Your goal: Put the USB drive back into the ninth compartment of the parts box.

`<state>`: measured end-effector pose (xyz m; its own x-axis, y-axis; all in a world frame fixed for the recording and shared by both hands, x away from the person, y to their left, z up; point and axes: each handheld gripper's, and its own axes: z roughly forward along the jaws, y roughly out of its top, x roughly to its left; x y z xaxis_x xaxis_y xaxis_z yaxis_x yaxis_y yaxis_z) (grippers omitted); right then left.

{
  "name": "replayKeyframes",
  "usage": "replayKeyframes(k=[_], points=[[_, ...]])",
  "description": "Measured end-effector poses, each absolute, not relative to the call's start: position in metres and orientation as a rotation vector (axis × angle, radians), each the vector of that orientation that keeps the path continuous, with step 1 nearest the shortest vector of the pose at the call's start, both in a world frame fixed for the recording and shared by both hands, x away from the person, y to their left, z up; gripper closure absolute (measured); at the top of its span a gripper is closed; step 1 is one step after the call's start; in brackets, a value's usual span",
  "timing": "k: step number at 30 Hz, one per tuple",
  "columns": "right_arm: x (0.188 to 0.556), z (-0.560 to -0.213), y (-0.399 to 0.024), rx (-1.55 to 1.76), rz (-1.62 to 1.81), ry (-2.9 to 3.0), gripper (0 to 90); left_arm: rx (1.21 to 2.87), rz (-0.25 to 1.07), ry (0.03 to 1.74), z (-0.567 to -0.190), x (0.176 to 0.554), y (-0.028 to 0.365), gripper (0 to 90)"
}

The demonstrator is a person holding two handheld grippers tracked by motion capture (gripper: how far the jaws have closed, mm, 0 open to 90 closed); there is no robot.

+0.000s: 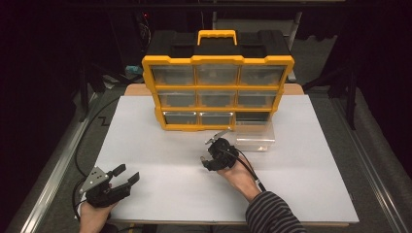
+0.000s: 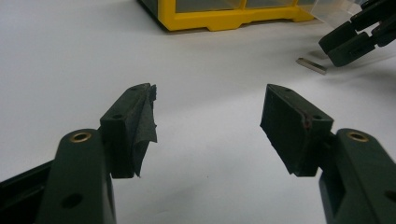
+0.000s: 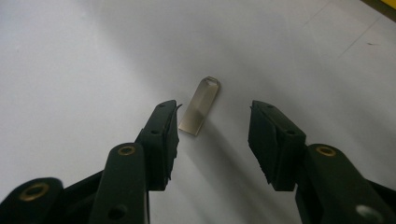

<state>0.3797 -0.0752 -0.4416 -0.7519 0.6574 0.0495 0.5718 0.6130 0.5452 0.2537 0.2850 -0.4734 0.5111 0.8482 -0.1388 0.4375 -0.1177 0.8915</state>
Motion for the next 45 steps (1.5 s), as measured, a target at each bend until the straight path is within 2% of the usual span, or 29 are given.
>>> replayKeyframes(k=[11,25,45], points=[[0.386,-0.443,-0.054,1.027,0.725,2.736,59.3,1.741,0.506,1.085,-0.473,0.253,0.285,35.6],[0.386,-0.445,-0.046,0.967,0.618,2.749,78.6,1.741,0.505,1.084,-0.473,0.253,0.285,35.6],[0.381,-0.435,-0.058,0.934,0.670,2.749,79.2,1.743,0.507,1.084,-0.474,0.253,0.285,35.6]])
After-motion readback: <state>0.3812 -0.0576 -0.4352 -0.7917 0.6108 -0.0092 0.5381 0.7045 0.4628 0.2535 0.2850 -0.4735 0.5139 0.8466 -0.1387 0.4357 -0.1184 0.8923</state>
